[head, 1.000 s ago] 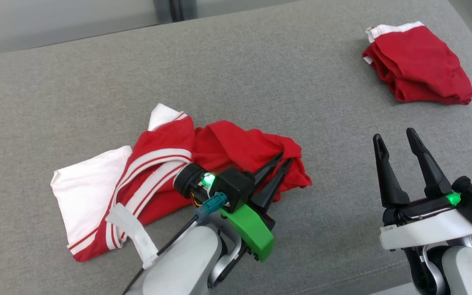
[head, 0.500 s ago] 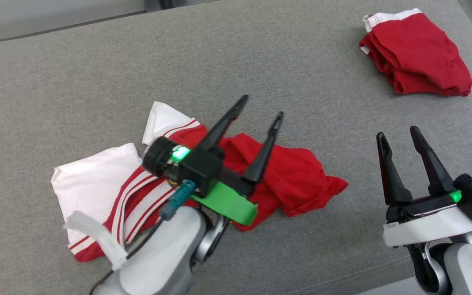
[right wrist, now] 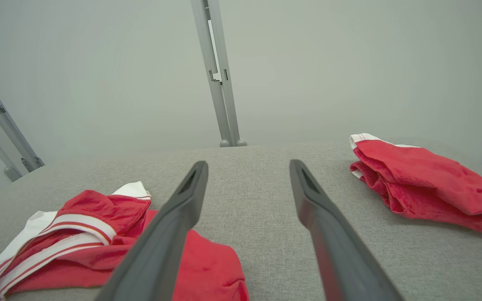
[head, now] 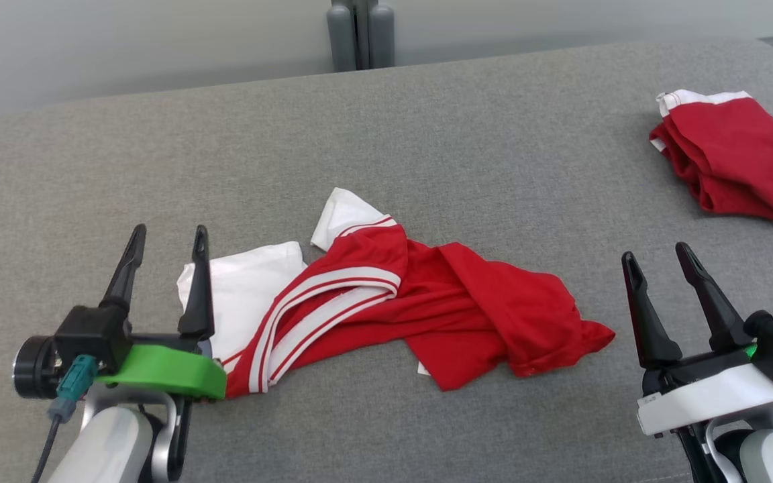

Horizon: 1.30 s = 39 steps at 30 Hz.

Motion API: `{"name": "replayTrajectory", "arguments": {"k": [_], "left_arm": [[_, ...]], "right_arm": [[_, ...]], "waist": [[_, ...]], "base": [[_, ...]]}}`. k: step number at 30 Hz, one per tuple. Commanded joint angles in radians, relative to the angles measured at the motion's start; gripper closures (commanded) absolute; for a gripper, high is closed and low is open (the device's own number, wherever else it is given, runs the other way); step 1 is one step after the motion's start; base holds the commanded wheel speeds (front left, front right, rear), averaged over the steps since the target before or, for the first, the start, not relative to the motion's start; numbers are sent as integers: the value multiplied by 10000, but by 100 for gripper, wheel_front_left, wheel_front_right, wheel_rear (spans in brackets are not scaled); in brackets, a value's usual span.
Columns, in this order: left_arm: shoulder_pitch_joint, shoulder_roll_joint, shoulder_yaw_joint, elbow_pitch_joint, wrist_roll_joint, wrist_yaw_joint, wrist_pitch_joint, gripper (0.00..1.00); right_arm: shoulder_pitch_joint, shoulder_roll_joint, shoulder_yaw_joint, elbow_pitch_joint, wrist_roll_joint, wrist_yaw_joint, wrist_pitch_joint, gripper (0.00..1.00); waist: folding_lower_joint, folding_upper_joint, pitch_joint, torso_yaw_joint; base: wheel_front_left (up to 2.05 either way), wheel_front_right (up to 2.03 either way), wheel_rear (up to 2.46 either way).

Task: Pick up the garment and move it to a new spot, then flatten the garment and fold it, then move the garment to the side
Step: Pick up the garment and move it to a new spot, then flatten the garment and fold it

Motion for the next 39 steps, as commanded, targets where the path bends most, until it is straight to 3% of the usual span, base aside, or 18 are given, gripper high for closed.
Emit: {"name": "replayTrajectory", "arguments": {"k": [1, 6, 18, 39], "left_arm": [[392, 210, 155, -90, -149, -50, -37, 0], [1451, 605, 362, -523, -340, 31, -22, 0], [2626, 720, 226, -887, -524, 184, 56, 0], [2351, 817, 51, -969, -423, 164, 91, 0]], "right_arm": [[205, -4, -30, -71, -68, 0, 69, 0], [585, 42, -38, -226, -101, 0, 344, 0], [1468, 302, -39, -577, -219, 0, 744, 0], [1460, 289, -18, -683, -173, 0, 821, 0]], "waist": [[0, 0, -548, 463], [0, 0, -975, 428], [0, 0, -1590, 277], [0, 0, -1439, 292]], "base": [[0, 0, 0], [0, 0, 0], [0, 0, 0], [0, 0, 0]]}}
